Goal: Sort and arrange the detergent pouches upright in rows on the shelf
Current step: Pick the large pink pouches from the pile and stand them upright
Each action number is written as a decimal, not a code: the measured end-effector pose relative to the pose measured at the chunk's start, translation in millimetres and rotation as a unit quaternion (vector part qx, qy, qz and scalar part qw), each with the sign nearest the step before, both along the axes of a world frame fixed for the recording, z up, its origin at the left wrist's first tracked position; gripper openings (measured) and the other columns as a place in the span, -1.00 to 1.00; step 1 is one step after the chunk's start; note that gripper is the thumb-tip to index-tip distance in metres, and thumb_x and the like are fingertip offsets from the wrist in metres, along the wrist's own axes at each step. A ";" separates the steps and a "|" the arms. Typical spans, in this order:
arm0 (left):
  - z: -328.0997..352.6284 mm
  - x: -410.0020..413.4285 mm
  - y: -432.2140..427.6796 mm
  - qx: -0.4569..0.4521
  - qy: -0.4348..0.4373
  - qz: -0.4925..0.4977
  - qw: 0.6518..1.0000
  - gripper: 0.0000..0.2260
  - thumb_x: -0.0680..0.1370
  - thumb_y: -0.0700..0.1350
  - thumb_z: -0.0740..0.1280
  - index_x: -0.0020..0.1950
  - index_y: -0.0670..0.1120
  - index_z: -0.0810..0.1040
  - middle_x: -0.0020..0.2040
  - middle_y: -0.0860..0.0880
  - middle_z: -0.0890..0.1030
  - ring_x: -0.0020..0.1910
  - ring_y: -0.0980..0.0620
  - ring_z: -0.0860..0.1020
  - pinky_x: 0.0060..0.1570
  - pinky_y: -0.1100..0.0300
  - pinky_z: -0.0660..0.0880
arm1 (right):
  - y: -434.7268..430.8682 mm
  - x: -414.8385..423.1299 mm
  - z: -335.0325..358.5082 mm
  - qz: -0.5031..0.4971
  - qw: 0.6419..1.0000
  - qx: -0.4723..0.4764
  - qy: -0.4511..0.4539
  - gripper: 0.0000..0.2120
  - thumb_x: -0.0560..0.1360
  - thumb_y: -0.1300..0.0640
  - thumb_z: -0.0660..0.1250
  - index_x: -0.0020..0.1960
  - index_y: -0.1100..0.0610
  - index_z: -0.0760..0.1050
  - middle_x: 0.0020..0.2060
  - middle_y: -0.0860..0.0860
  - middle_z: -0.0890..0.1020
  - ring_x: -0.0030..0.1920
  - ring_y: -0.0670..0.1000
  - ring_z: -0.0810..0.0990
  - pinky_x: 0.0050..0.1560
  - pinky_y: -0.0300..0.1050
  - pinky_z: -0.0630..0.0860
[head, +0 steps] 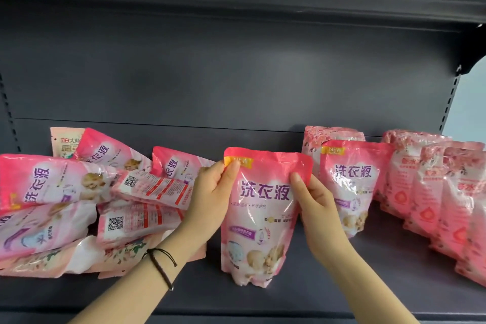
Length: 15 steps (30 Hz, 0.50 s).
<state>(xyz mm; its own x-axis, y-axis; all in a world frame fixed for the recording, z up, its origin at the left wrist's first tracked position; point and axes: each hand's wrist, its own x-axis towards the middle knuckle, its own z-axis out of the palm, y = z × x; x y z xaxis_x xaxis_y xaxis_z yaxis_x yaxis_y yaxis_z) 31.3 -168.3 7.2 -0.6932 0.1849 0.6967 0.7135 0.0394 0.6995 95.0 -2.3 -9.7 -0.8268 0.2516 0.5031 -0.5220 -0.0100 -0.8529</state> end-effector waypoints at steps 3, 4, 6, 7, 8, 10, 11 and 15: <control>-7.7 6.3 -5.5 0.049 -0.050 -0.038 0.997 -0.63 0.53 0.15 0.21 -0.15 -0.16 0.54 -0.41 0.06 0.40 -0.39 0.20 0.39 -0.33 0.41 0.36 | -1.3 -3.7 1.1 -0.003 1.000 -0.019 -0.003 -0.71 0.46 -0.08 0.32 -0.02 0.11 0.66 -0.04 0.15 0.70 -0.03 0.06 0.66 0.06 -0.04 0.61; -13.2 7.8 -9.2 0.052 -0.075 -0.063 0.994 -0.71 0.52 0.16 0.25 -0.12 -0.03 0.58 -0.33 0.04 0.52 -0.29 0.22 0.49 -0.25 0.43 0.42 | -0.7 -3.8 0.3 -0.004 1.000 -0.020 -0.003 -0.70 0.45 -0.09 0.33 -0.02 0.10 0.66 -0.05 0.14 0.71 -0.03 0.05 0.66 0.04 -0.06 0.61; -30.0 10.4 -16.5 0.024 -0.136 -0.124 0.983 -0.81 0.46 0.22 0.37 0.01 0.19 0.60 -0.05 0.09 0.66 -0.03 0.23 0.60 -0.09 0.43 0.49 | 2.0 -1.4 -5.3 -0.004 1.000 -0.004 -0.009 -0.69 0.46 -0.12 0.31 0.01 0.06 0.66 -0.02 0.09 0.71 0.00 0.01 0.67 0.00 -0.16 0.61; -40.9 12.7 -20.1 0.005 -0.169 -0.152 0.974 -0.72 0.39 0.23 0.44 0.07 0.24 0.58 0.05 0.14 0.66 0.07 0.23 0.60 -0.05 0.42 0.50 | 3.6 1.2 -10.8 -0.001 1.000 0.011 -0.017 -0.70 0.47 -0.13 0.30 0.04 0.03 0.65 0.01 0.05 0.71 0.04 -0.02 0.67 -0.01 -0.22 0.59; -52.0 14.6 -22.9 -0.010 -0.203 -0.171 0.964 -0.58 0.31 0.23 0.49 0.14 0.24 0.54 0.12 0.16 0.64 0.13 0.22 0.58 -0.01 0.38 0.52 | 4.3 4.6 -17.7 0.006 0.999 0.023 -0.030 -0.71 0.49 -0.14 0.28 0.06 -0.01 0.63 0.03 0.01 0.70 0.07 -0.05 0.66 -0.02 -0.27 0.56; -70.4 17.3 -26.2 -0.029 -0.243 -0.186 0.952 -0.37 0.26 0.20 0.54 0.29 0.16 0.45 0.20 0.16 0.61 0.21 0.18 0.55 0.08 0.30 0.53 | 4.4 11.8 -32.9 0.022 0.997 0.031 -0.066 -0.70 0.51 -0.17 0.24 0.08 -0.06 0.62 0.07 -0.04 0.69 0.11 -0.09 0.64 0.02 -0.26 0.55; -75.4 18.2 -26.6 -0.035 -0.246 -0.187 0.950 -0.35 0.29 0.19 0.53 0.33 0.13 0.42 0.22 0.16 0.60 0.22 0.18 0.54 0.10 0.29 0.53 | 4.1 14.6 -39.0 0.029 0.996 0.026 -0.081 -0.69 0.53 -0.18 0.21 0.09 -0.06 0.62 0.09 -0.04 0.68 0.14 -0.06 0.63 0.08 -0.19 0.54; -75.6 19.2 -16.6 -0.032 -0.208 -0.168 0.963 -0.58 0.42 0.06 0.43 0.26 0.09 0.49 0.15 0.12 0.64 0.16 0.16 0.59 0.00 0.37 0.52 | 1.9 14.0 -39.7 0.021 0.995 -0.051 -0.083 -0.64 0.53 -0.09 0.24 0.05 0.17 0.62 0.07 0.14 0.68 0.12 0.14 0.63 0.21 0.06 0.54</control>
<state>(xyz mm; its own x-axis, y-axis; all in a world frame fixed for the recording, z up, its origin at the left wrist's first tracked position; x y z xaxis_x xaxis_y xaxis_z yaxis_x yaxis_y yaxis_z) 50.5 -184.9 -68.4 -0.8031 0.4805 0.3522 0.3525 -0.0932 0.9311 108.9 -0.4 -49.4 -0.9071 0.2572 0.3332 -0.3721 -0.1201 -0.9204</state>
